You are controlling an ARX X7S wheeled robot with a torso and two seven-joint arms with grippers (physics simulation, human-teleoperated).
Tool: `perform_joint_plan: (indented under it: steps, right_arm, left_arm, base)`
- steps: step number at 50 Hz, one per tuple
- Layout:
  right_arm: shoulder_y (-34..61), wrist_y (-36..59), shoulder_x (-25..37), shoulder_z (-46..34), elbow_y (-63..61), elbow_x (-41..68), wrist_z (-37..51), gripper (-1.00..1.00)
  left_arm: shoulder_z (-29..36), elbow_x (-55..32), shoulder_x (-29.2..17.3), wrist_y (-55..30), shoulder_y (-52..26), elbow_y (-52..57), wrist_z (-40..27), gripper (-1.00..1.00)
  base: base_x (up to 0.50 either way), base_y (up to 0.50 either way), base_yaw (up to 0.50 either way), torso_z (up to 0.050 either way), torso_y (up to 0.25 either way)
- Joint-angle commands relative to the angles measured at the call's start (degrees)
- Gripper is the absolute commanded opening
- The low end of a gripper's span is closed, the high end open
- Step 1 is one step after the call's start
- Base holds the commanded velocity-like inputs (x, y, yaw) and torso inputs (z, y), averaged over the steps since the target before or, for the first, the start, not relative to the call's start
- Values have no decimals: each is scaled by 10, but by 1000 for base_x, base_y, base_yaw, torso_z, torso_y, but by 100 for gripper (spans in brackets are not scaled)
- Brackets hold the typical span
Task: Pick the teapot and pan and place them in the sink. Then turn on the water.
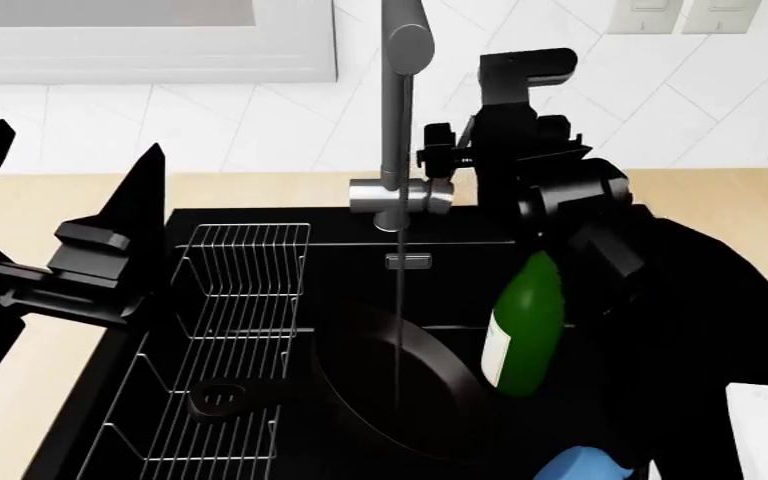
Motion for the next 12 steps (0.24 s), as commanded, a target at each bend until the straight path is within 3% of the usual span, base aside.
perform_joint_plan:
  steps: [1,12]
  right_arm:
    - [-4,6,8,24,9,-14,5,100]
    - [-11,23,23,87,9,-61,14,100]
  left_arm:
    - [-1,1,0,0,2,1,-1,100]
    - [-3,0,2,-3,3,2,-4,100]
  base:
    - [0,0,0,0,0]
    - [0,0,0,0,0]
